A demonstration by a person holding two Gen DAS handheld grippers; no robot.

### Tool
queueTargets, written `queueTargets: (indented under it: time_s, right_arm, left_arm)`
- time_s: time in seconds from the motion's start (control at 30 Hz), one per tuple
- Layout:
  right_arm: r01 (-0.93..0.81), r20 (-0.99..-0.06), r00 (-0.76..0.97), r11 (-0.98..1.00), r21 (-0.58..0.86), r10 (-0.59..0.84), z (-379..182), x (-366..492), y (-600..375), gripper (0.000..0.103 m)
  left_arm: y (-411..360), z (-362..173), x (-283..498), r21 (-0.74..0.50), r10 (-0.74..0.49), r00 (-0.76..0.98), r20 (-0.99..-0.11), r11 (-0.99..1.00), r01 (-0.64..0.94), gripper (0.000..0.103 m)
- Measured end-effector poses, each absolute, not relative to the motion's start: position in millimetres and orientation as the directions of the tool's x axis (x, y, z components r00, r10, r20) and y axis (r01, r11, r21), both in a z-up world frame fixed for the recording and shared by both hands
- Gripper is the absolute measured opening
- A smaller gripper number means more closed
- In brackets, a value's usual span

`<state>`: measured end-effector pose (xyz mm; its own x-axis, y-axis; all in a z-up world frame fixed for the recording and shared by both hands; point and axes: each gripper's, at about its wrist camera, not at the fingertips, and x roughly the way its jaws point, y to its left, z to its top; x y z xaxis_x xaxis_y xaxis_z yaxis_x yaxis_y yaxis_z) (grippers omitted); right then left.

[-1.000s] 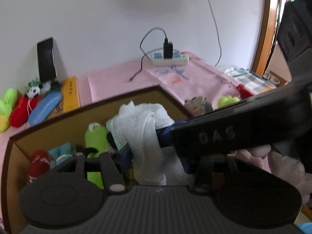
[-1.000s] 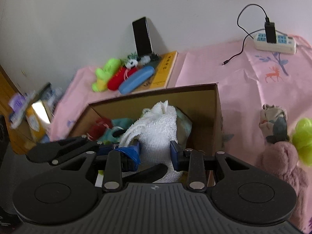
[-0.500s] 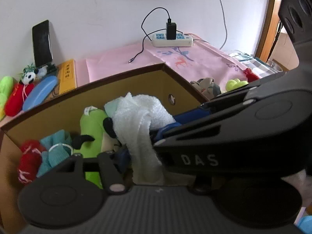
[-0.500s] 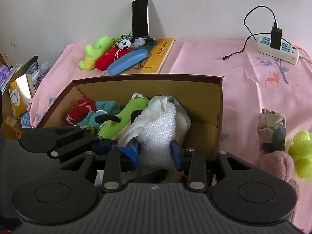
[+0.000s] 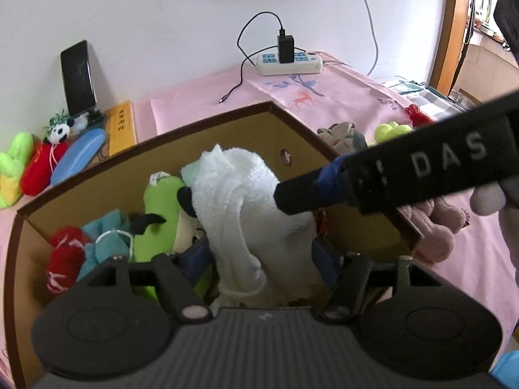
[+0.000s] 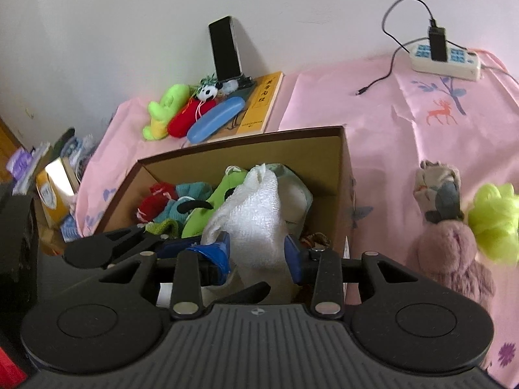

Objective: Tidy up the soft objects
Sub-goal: 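Carry the white fluffy towel into the cardboard box and open the right gripper, then move the right gripper back to the pile toward the pink teddy bear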

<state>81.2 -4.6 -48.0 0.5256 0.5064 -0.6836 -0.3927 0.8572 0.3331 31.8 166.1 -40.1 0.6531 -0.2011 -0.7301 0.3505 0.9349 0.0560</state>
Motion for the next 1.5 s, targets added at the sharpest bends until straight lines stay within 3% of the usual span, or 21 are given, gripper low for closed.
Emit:
queueTargets:
  time_s: [0.77,1.2,1.5]
  right_arm:
    - [-0.321,-0.626,0.606,0.871,0.372,0.491,-33,38,-65,0.021]
    - [-0.214,-0.650,0.629,0.900,0.381,0.425,-42,25,-140,0.021]
    - [-0.140,-0.688,0.614,0.911,0.388,0.387,-58,30,-192,0.021]
  left_arm:
    - [120,4,-14,0.086,-0.260,0.709,-0.655,0.907,0.411,0.069]
    - [39,-5,-22,0.071,-0.345,0.639,-0.687,0.844,0.532,0.069]
    - [-10,-31,-9,0.061,-0.329,0.583,-0.743,0.834,0.548,0.069]
